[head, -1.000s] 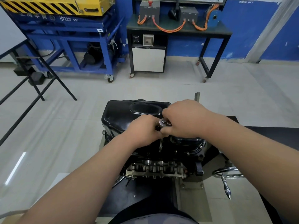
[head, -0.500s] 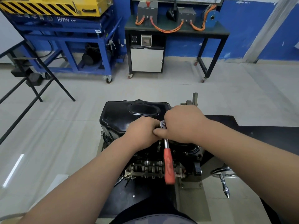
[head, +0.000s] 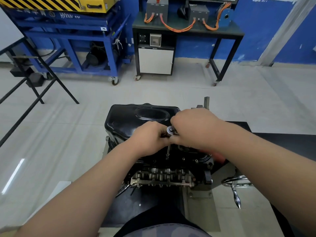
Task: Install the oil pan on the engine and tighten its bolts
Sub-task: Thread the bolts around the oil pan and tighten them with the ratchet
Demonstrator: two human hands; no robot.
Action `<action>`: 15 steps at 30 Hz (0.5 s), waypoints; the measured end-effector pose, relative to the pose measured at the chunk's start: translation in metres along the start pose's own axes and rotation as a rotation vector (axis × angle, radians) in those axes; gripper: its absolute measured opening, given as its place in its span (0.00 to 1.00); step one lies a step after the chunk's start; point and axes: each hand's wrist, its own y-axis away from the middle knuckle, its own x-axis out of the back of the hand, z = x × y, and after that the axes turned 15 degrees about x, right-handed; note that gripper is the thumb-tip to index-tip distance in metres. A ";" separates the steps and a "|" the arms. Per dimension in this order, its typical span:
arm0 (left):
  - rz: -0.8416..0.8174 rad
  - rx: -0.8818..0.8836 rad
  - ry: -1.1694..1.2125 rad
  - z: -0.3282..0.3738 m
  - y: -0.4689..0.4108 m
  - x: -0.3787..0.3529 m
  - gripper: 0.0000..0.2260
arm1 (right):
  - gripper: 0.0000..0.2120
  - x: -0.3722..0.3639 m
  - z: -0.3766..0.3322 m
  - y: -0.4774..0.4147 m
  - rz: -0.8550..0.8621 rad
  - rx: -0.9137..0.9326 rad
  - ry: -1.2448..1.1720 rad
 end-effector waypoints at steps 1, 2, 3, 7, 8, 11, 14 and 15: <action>-0.034 -0.006 0.010 0.000 0.000 0.002 0.14 | 0.12 0.001 0.004 0.000 -0.010 0.054 -0.007; -0.056 -0.005 0.006 -0.001 0.000 0.003 0.14 | 0.11 0.002 0.007 -0.001 -0.025 0.099 -0.003; -0.060 0.003 -0.001 -0.001 0.000 0.003 0.13 | 0.12 0.003 0.008 0.000 -0.034 0.123 0.008; 0.052 0.028 -0.080 0.002 0.002 -0.002 0.12 | 0.20 -0.002 -0.004 -0.001 0.006 -0.041 0.026; 0.078 0.022 -0.111 0.002 0.003 -0.003 0.12 | 0.22 -0.004 -0.008 -0.001 0.009 -0.102 -0.008; 0.075 0.006 -0.075 0.000 0.001 -0.003 0.14 | 0.17 -0.004 -0.007 -0.002 -0.002 -0.069 -0.023; -0.010 -0.026 -0.060 0.000 -0.003 0.000 0.17 | 0.09 0.003 0.005 -0.005 -0.036 0.071 0.009; -0.017 -0.027 -0.055 0.000 -0.004 0.001 0.16 | 0.09 0.004 0.006 -0.005 -0.037 0.079 0.025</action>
